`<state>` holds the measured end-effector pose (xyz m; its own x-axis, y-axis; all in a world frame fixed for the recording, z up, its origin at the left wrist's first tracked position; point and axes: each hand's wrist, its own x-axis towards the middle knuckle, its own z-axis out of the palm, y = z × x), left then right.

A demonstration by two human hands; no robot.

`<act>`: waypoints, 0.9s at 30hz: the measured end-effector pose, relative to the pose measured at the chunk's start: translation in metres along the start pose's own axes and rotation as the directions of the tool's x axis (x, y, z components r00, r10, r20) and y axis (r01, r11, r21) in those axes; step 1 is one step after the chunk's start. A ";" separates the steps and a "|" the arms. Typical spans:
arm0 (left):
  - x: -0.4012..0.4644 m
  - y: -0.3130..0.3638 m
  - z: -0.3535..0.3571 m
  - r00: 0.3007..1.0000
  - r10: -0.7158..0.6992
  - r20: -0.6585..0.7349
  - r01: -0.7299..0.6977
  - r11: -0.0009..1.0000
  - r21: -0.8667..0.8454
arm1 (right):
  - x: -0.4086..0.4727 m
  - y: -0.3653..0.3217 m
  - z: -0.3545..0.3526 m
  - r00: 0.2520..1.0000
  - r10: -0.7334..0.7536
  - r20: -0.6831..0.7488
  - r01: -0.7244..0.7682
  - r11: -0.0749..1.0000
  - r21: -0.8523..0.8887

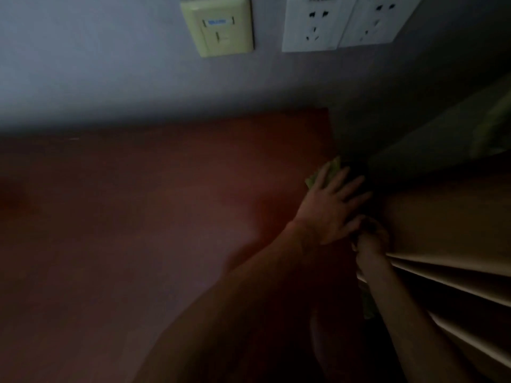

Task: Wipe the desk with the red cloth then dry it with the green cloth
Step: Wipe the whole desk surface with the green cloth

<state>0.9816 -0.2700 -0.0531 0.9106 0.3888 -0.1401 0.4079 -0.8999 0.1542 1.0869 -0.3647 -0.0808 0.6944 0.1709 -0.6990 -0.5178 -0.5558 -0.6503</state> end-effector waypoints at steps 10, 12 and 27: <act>-0.196 -0.216 -0.023 0.529 -0.846 -0.062 0.839 0.533 -0.109 | -0.007 0.002 0.016 0.998 -0.053 0.046 0.063 0.964 -0.259; -0.199 -0.222 -0.023 0.489 -0.870 -0.062 0.860 0.493 -0.132 | -0.007 0.001 0.016 0.996 -0.086 0.019 0.087 0.951 -0.297; -0.097 0.080 0.025 0.986 -0.151 -0.064 0.143 0.983 -0.113 | -0.021 -0.005 -0.020 0.940 0.148 0.306 -0.125 0.988 -0.094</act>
<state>0.9245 -0.3847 -0.0514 0.8408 0.5322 -0.0988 0.5391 -0.8067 0.2422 1.0850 -0.3821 -0.0569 0.4232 0.3272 -0.8449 -0.5514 -0.6469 -0.5267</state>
